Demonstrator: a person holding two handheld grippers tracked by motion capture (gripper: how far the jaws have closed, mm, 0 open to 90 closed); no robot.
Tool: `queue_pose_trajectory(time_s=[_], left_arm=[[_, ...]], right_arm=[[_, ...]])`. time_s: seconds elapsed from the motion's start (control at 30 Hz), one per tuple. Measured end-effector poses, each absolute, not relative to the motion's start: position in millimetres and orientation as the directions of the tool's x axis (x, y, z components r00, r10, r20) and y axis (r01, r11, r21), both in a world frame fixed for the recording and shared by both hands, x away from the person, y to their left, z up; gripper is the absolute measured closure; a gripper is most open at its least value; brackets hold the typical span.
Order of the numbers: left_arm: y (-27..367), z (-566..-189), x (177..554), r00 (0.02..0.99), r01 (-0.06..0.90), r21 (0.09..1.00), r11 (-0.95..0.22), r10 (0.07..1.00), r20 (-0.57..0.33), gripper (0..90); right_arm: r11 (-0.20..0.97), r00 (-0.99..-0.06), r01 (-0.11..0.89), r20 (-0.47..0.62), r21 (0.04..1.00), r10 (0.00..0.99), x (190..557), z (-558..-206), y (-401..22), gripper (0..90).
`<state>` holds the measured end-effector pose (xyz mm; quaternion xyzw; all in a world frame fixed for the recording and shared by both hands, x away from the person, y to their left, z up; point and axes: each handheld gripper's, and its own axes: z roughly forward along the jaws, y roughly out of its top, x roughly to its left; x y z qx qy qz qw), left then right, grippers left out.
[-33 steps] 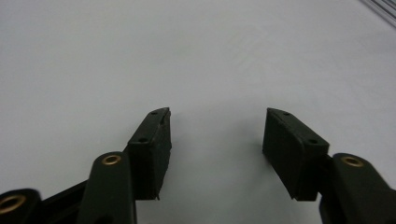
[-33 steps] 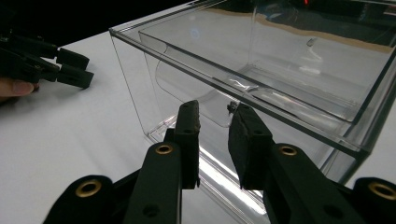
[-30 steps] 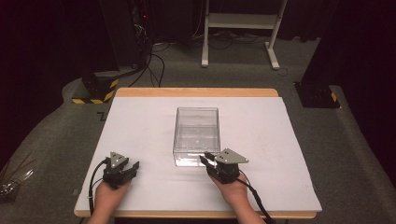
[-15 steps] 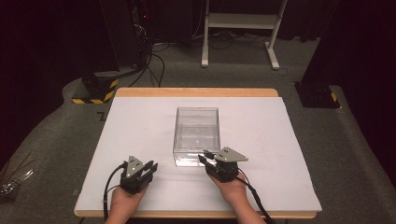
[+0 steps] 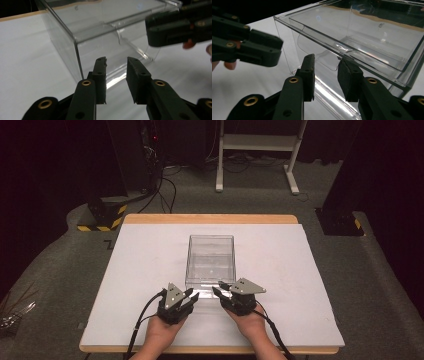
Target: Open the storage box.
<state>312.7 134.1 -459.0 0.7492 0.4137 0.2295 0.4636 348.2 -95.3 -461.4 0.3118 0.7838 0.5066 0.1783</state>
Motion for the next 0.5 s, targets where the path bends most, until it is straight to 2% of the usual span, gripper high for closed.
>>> queue_pose_trajectory(time_s=[0.2,0.5], left_arm=[[130,-458,324,0.557,0.394,0.9,-0.188,0.827,-0.071,69.4],[124,-460,328,0.578,0.384,0.9,-0.205,0.814,-0.061,72.8]], right_arm=[[0.291,-0.745,0.313,0.044,0.904,0.666,349,-462,-96,69.0],[0.301,-0.747,0.309,0.034,0.902,0.664,349,-462,-95,69.1]])
